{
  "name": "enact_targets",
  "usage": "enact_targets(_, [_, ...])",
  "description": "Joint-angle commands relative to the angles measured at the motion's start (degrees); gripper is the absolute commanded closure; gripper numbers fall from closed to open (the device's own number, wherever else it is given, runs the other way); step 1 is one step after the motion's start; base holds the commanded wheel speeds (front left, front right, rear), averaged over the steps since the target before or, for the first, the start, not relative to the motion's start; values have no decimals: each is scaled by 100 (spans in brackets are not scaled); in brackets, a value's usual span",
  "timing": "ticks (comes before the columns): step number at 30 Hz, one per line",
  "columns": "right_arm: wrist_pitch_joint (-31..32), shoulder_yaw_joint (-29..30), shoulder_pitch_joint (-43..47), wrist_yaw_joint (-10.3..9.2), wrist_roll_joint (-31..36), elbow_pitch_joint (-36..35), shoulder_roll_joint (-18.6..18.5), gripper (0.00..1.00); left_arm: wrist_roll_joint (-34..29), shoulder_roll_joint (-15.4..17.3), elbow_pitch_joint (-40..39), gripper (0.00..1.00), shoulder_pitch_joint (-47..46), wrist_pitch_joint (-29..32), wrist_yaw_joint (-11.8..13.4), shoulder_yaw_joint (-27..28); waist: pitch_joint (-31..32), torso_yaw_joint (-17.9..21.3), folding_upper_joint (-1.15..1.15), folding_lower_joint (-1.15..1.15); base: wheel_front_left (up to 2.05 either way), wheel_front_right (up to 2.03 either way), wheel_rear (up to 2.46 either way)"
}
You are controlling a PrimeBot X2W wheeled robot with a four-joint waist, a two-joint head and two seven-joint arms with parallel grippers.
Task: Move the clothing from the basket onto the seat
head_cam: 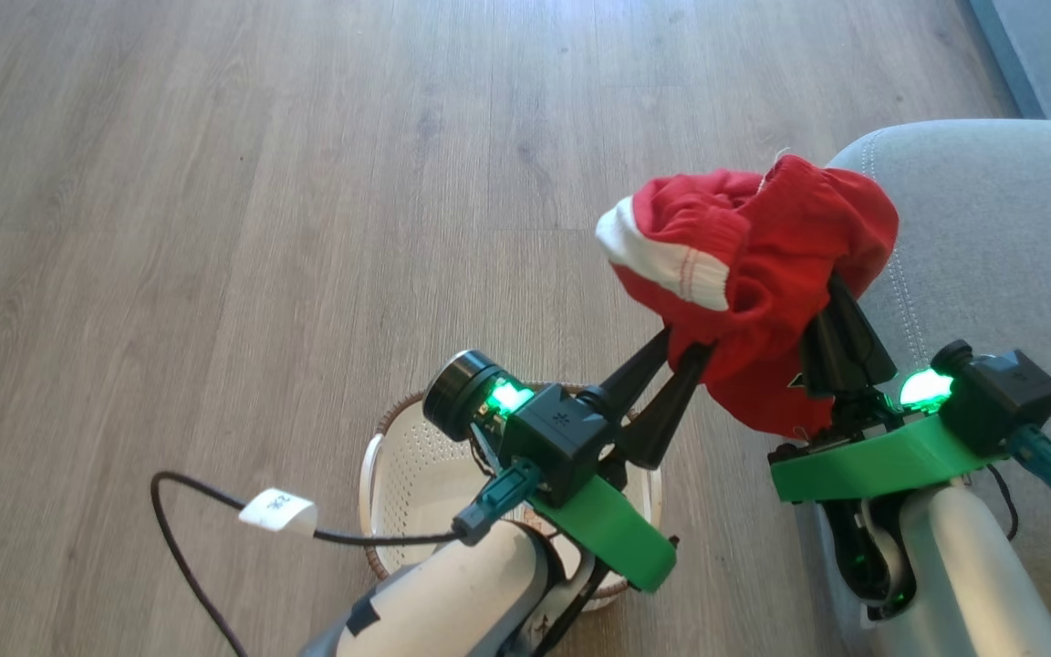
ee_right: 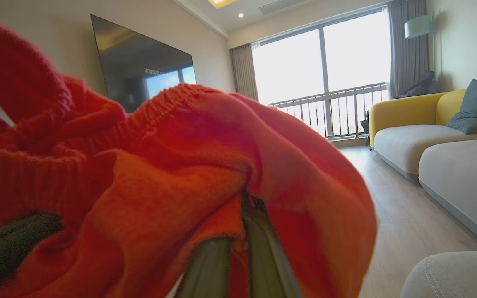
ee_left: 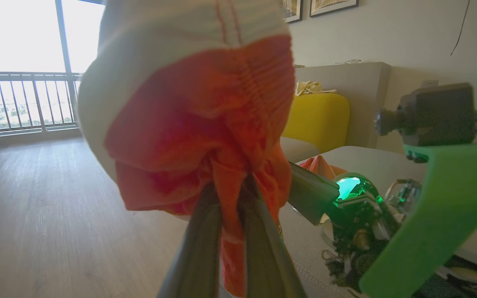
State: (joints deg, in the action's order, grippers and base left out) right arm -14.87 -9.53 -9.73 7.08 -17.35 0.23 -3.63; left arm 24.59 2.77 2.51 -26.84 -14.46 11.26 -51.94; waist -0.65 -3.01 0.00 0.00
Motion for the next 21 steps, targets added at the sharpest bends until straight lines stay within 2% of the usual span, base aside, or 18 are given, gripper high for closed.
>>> enact_targets(1, [-13, -78, -130, 41, -87, -241, 74, 100, -43, 10, -127, 100, -112, -54, -22, 218, 6, -1, 0, 0, 0, 0, 0])
enact_targets(3, [-13, -75, -124, 41, -120, -285, 75, 100, -24, 10, -56, 100, -65, -54, -39, 220, 12, -4, 0, 0, 0, 0, 0])
enact_targets(4, [-13, -74, -118, 41, -126, -319, 75, 100, -41, 10, -26, 58, -54, -54, -39, 225, 13, -5, 0, 0, 0, 0, 0])
enact_targets(5, [-13, -70, -115, 41, -128, -353, 75, 100, -64, 10, -2, 4, -46, -54, -36, 232, 10, -5, 0, 0, 0, 0, 0])
enact_targets(6, [-13, -65, -114, 41, -123, -386, 75, 100, -73, 10, 17, 0, -33, -54, -37, 239, 5, -4, 0, 0, 0, 0, 0])
enact_targets(21, [-13, 427, -212, 41, -9, -577, 75, 100, -281, 10, 667, 0, 181, -54, -218, 298, -30, -11, 0, 0, 0, 0, 0])
